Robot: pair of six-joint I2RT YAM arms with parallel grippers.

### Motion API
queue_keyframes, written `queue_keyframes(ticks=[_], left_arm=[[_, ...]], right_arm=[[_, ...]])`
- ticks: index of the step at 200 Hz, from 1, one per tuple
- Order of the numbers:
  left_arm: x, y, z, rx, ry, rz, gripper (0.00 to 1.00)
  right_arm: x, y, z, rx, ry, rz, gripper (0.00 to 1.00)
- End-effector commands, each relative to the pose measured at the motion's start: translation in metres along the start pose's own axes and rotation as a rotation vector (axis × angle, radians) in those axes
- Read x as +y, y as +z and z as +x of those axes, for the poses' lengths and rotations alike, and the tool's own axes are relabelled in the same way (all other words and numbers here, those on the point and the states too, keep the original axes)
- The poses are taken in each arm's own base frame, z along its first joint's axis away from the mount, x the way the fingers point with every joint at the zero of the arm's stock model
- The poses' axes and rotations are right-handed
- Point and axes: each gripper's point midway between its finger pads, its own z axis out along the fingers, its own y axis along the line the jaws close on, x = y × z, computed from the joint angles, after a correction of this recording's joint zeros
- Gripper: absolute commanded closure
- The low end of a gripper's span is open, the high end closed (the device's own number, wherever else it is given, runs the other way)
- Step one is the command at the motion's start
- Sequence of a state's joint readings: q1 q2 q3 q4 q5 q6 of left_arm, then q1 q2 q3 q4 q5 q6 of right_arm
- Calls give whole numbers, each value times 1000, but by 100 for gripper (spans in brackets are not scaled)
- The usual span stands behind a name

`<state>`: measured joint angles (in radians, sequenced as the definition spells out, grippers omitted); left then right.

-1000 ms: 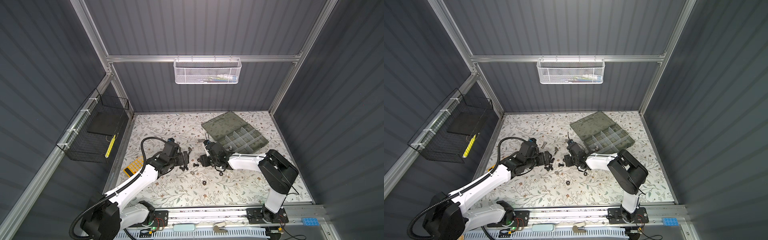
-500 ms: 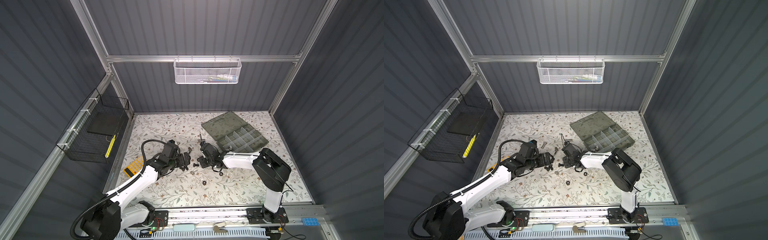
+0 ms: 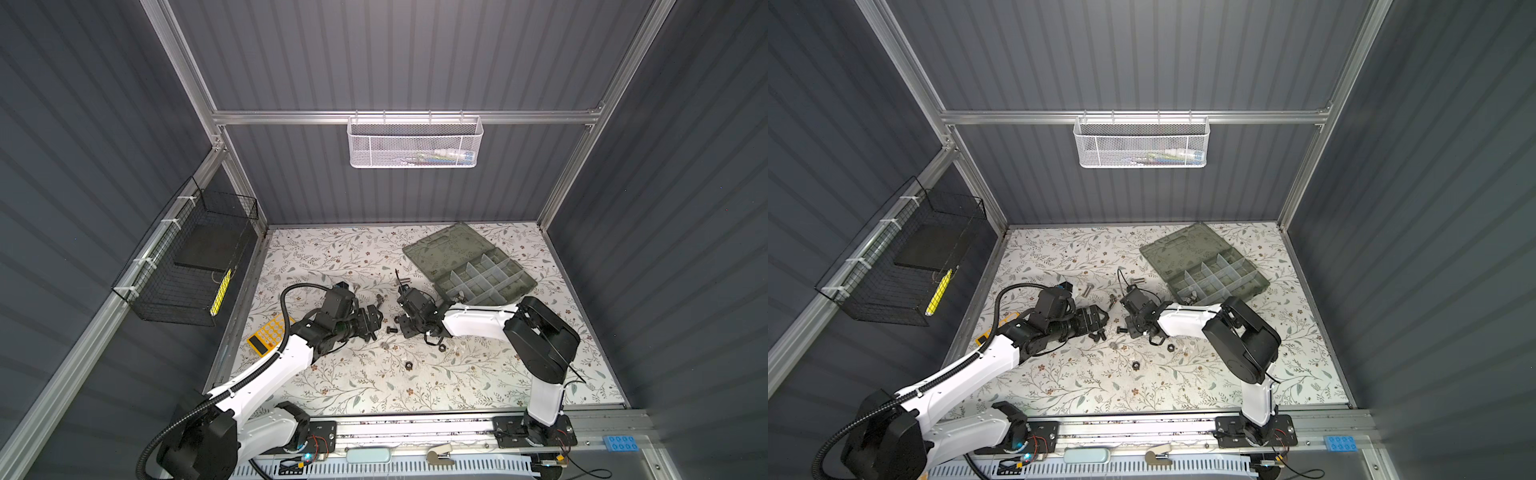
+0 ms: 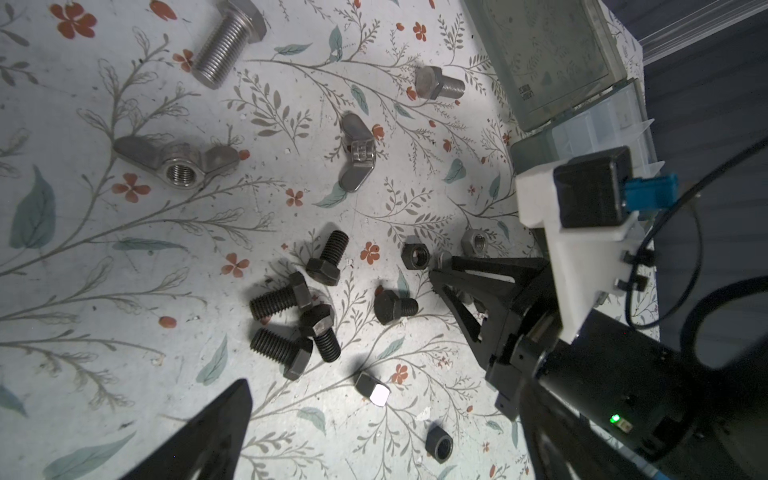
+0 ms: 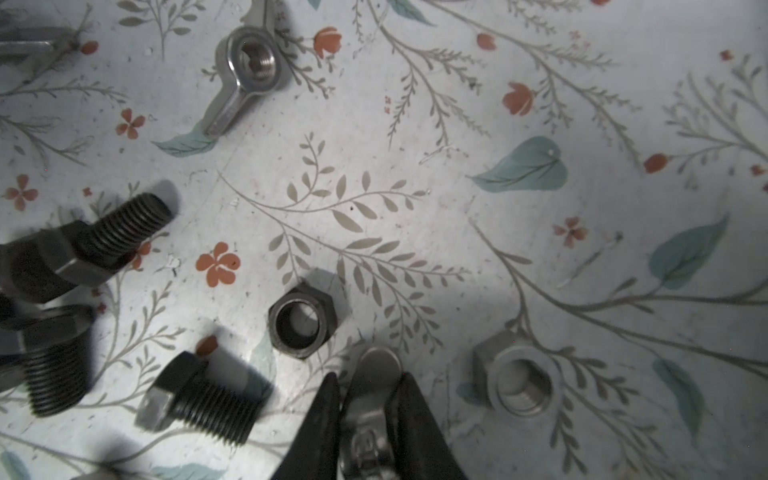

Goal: Sort the screws and nuts into containers
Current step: 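Lower the right gripper and grasp the silver wing nut, then release the wing nut into the compartment with right gripper while left gripper nears lid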

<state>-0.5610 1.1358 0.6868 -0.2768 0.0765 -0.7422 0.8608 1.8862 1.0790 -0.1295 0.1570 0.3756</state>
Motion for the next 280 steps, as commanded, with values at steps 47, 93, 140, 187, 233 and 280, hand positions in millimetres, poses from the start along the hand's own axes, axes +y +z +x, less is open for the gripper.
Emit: queue_keyframes(ticks=[47, 93, 140, 187, 233, 280], left_arm=[[-18, -21, -9, 17, -46, 34, 0], [-37, -17, -32, 30, 20, 21, 0], [-78, 11, -68, 46, 96, 99, 0], [-112, 25, -107, 53, 20, 188, 0], [-142, 33, -116, 127, -229, 282, 0], [-189, 27, -142, 178, -208, 399, 0]], right_arm=[[-4, -17, -1, -36, -8, -20, 93], [-12, -36, -13, -65, 81, -101, 93], [-34, -74, -65, -102, 167, -126, 93], [-97, -121, -116, -103, 335, -60, 93], [-137, -167, -121, -65, 514, -33, 93], [-158, -166, -103, -24, 587, -18, 91]])
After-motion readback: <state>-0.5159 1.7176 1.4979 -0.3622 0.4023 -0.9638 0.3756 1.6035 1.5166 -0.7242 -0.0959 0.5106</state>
